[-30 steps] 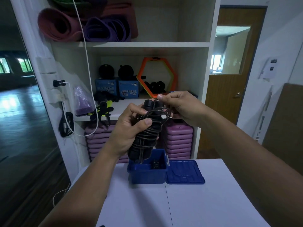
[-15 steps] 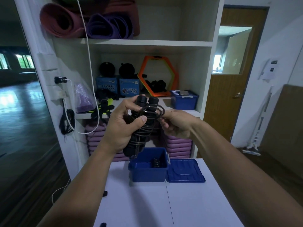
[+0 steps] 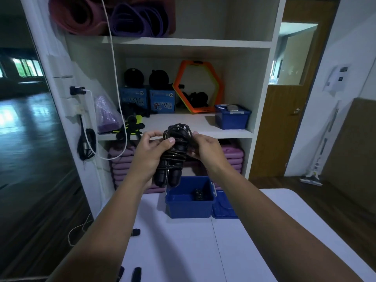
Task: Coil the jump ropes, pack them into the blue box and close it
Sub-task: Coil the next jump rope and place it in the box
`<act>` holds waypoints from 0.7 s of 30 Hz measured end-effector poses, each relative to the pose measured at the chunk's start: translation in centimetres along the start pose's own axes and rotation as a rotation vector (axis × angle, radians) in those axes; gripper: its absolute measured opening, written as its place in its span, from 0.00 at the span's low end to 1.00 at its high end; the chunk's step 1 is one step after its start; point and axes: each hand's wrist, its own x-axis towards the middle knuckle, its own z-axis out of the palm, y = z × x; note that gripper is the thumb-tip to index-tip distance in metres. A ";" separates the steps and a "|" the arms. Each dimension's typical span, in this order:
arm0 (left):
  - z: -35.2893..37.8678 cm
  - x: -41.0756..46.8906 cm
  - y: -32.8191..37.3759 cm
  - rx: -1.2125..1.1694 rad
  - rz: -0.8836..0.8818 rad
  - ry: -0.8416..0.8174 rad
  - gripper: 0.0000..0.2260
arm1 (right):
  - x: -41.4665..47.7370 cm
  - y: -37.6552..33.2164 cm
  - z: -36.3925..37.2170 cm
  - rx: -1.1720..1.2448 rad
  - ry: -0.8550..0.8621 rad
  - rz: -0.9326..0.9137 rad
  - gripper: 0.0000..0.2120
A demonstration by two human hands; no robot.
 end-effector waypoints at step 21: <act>-3.7 3.0 -13.4 0.234 -0.563 -0.134 0.22 | 3.9 12.6 -1.7 0.010 0.163 0.386 0.08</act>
